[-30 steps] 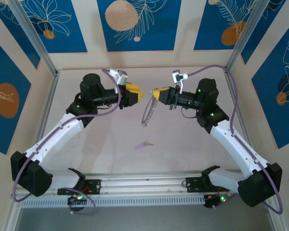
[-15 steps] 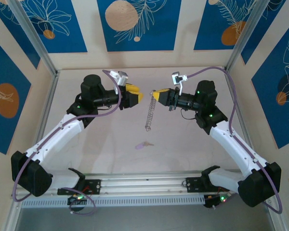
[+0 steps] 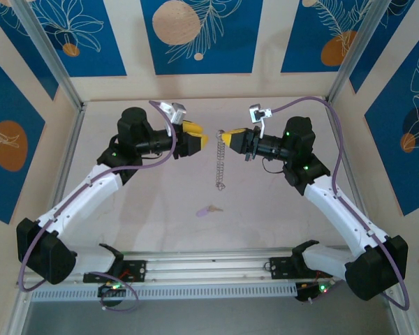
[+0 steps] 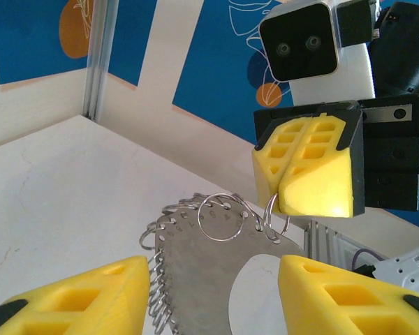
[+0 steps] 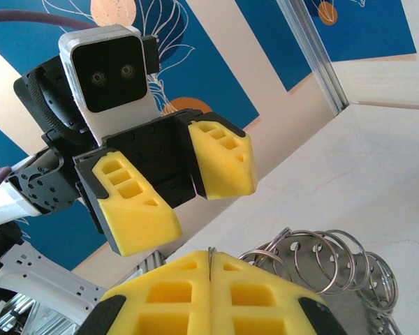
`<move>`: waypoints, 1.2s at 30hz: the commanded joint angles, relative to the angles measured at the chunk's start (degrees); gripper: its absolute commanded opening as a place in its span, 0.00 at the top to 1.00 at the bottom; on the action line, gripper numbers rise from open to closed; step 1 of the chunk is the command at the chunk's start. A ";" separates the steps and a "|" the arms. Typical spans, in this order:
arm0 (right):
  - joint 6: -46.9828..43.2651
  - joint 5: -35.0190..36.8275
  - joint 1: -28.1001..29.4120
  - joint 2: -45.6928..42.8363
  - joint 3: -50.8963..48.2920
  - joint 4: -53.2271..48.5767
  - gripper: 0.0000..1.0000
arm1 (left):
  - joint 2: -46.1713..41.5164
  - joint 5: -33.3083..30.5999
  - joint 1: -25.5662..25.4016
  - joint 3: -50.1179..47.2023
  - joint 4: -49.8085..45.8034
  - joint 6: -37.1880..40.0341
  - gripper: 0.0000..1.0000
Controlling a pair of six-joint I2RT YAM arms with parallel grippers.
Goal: Put the keys on the keyring
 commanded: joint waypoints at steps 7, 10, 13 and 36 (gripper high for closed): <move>1.05 1.08 0.20 -1.19 -0.81 4.42 1.00 | 0.77 2.81 -0.26 2.28 1.49 -1.33 0.48; 1.92 0.99 0.19 -0.98 -1.13 5.95 1.00 | 0.97 4.06 -0.27 1.59 3.74 -3.30 0.48; 2.36 0.73 0.19 -0.68 -1.14 6.78 1.00 | 1.10 4.90 -0.30 1.46 5.61 -4.82 0.47; 2.45 0.63 0.24 0.51 -1.14 7.50 1.00 | 2.49 6.14 -0.33 2.06 8.01 -7.10 0.46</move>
